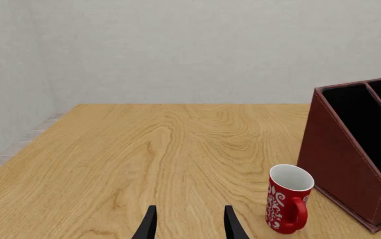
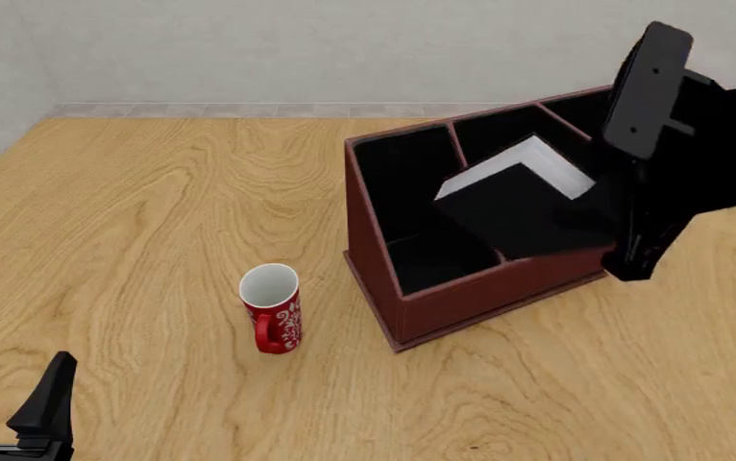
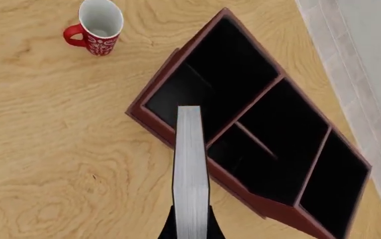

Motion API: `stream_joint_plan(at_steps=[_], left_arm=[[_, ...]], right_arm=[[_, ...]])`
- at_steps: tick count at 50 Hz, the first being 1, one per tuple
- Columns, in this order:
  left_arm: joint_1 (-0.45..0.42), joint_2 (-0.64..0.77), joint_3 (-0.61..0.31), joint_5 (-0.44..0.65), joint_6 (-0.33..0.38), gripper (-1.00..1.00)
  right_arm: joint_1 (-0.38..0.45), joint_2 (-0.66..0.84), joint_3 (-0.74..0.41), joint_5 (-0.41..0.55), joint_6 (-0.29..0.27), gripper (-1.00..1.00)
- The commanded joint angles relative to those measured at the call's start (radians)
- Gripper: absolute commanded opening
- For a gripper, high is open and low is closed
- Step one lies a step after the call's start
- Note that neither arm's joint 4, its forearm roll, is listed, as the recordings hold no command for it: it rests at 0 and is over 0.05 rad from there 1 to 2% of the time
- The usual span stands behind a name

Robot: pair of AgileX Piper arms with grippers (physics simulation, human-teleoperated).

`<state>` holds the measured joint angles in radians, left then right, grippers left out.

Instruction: Pick up the book and place it in the left compartment of the caddy.

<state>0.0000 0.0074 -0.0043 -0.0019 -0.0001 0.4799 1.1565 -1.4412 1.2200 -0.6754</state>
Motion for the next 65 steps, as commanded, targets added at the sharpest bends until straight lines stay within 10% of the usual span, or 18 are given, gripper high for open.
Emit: stream_joint_plan(at_steps=[1, 65], left_arm=[[0.0, 0.0, 0.0, 0.0, 0.0, 1.0], [0.0, 0.0, 0.0, 0.0, 0.0, 1.0]], right_arm=[[0.037, 0.07, -0.097, 0.0, 0.086, -1.0], [-0.009, 0.349, -0.285, 0.0, 0.182, -1.0]])
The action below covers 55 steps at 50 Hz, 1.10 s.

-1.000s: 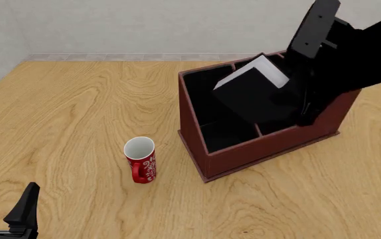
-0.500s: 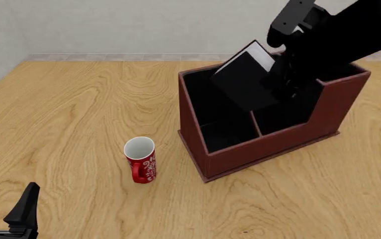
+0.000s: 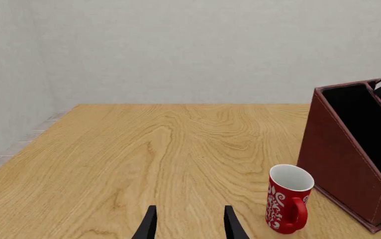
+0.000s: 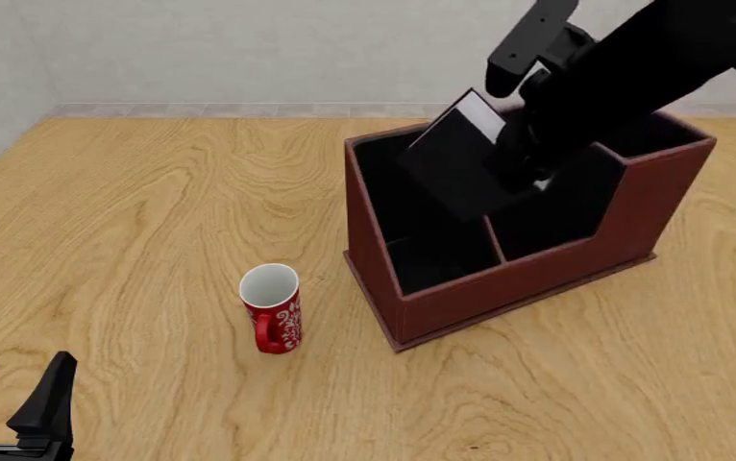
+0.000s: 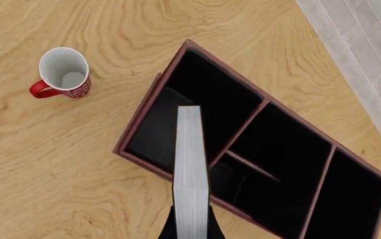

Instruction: Pick up the book and place it in the left compartment of the caddy.

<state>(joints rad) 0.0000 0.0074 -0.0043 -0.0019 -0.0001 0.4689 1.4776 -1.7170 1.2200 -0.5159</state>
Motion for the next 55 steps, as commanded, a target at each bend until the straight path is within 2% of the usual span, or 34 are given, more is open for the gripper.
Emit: stream_joint_plan(at_steps=[1, 7, 8, 30, 46, 55], left_arm=[[0.0, 0.0, 0.0, 0.0, 0.0, 1.0], [0.0, 0.0, 0.0, 0.0, 0.0, 1.0], [0.0, 0.0, 0.0, 0.0, 0.0, 1.0], [0.0, 0.0, 0.0, 0.0, 0.0, 1.0], [0.0, 0.0, 0.0, 0.0, 0.0, 1.0], [0.0, 0.0, 0.0, 0.0, 0.0, 1.0]], right_arm=[[0.007, 0.03, -0.011, 0.0, 0.026, -1.0], [0.001, 0.046, -0.019, 0.0, 0.028, -1.0], [-0.012, 0.048, -0.017, 0.0, 0.015, -1.0], [0.013, 0.107, -0.035, 0.0, 0.042, -1.0], [0.0, 0.132, -0.038, 0.0, 0.038, -1.0], [0.02, 0.156, -0.052, 0.0, 0.061, -1.0]])
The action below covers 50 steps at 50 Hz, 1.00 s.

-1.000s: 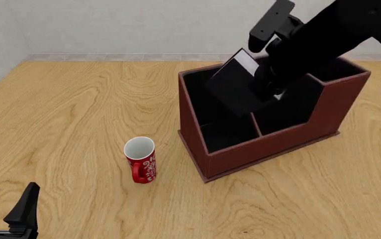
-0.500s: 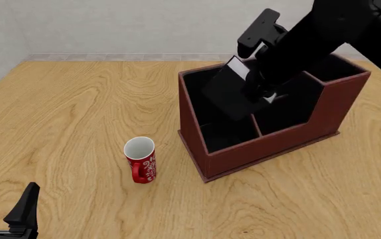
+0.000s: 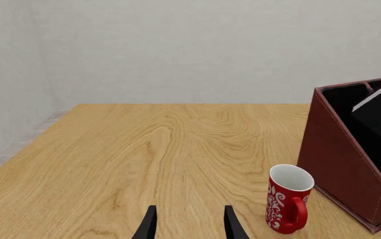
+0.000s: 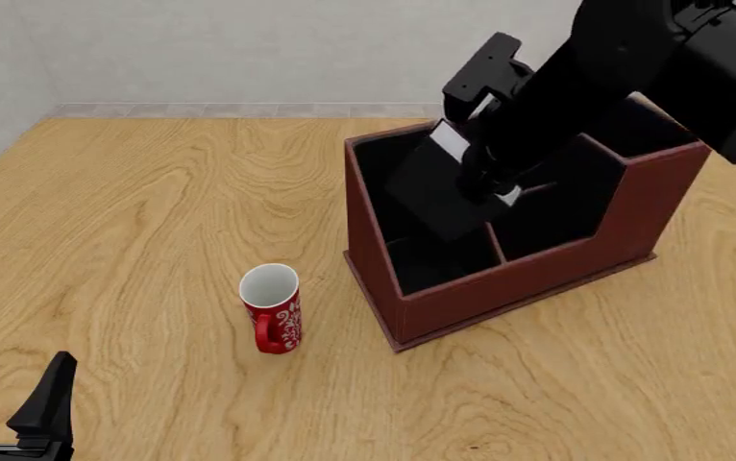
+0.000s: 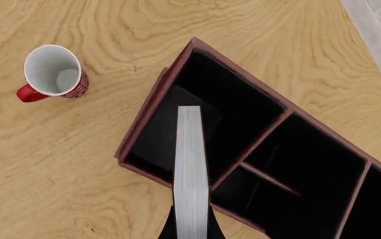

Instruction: Pick up the book and place it in the left compartment of the caddy.

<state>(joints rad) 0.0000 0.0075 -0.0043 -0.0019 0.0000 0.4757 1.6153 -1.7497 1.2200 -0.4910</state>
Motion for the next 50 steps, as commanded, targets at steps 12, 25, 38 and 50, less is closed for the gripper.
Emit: stream_joint_plan(at_steps=[12, 25, 38, 50], left_arm=[[0.0, 0.0, 0.0, 0.0, 0.0, 1.0], [0.0, 0.0, 0.0, 0.0, 0.0, 1.0], [0.0, 0.0, 0.0, 0.0, 0.0, 1.0], [0.0, 0.0, 0.0, 0.0, 0.0, 1.0]], right_arm=[[0.027, 0.04, -0.02, 0.0, 0.061, -1.0], [0.023, 0.058, -0.016, 0.0, 0.071, -1.0], [0.018, 0.087, -0.017, -0.019, 0.085, -1.0], [0.029, 0.089, 0.04, -0.07, 0.105, -1.0]])
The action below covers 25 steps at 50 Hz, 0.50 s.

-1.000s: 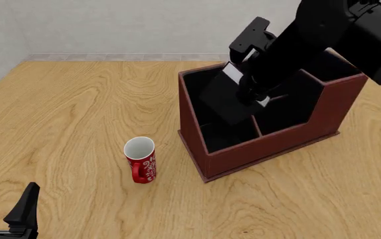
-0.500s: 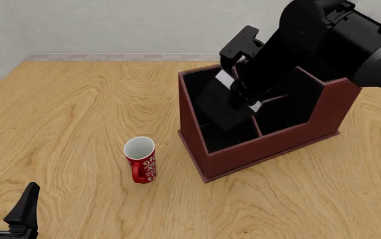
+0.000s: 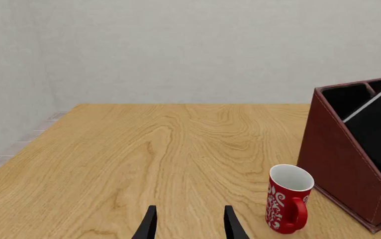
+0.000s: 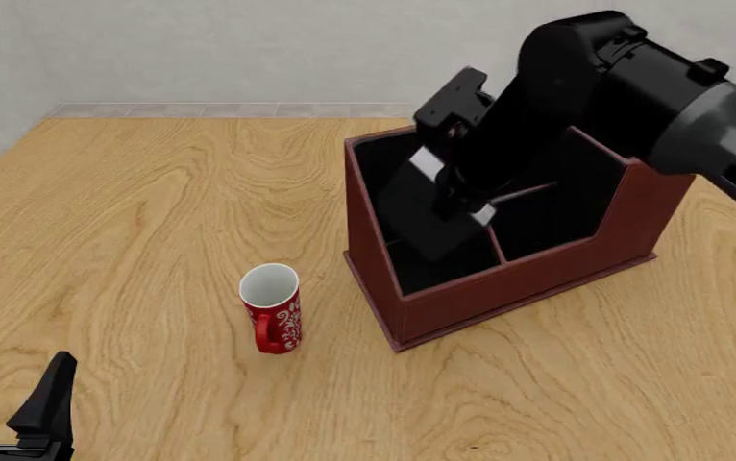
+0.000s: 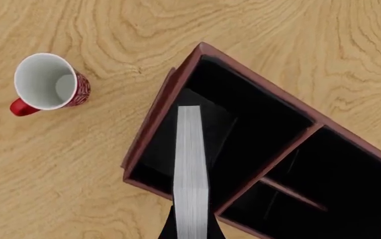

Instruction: Pick up the book and place it in the left compartment of the caddy.

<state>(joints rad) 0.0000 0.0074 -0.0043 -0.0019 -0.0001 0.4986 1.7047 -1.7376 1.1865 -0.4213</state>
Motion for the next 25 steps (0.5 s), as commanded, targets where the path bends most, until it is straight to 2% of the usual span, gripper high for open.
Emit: stream_joint_plan(at_steps=[1, 10, 25], left_arm=[[0.0, 0.0, 0.0, 0.0, 0.0, 1.0], [0.0, 0.0, 0.0, 0.0, 0.0, 1.0], [0.001, 0.003, -0.005, 0.002, -0.001, 1.0]], right_arm=[[0.007, -0.002, 0.036, -0.04, 0.037, -1.0], [0.003, -0.006, 0.089, -0.082, 0.045, -1.0], [0.003, 0.012, 0.111, -0.12, 0.059, -1.0]])
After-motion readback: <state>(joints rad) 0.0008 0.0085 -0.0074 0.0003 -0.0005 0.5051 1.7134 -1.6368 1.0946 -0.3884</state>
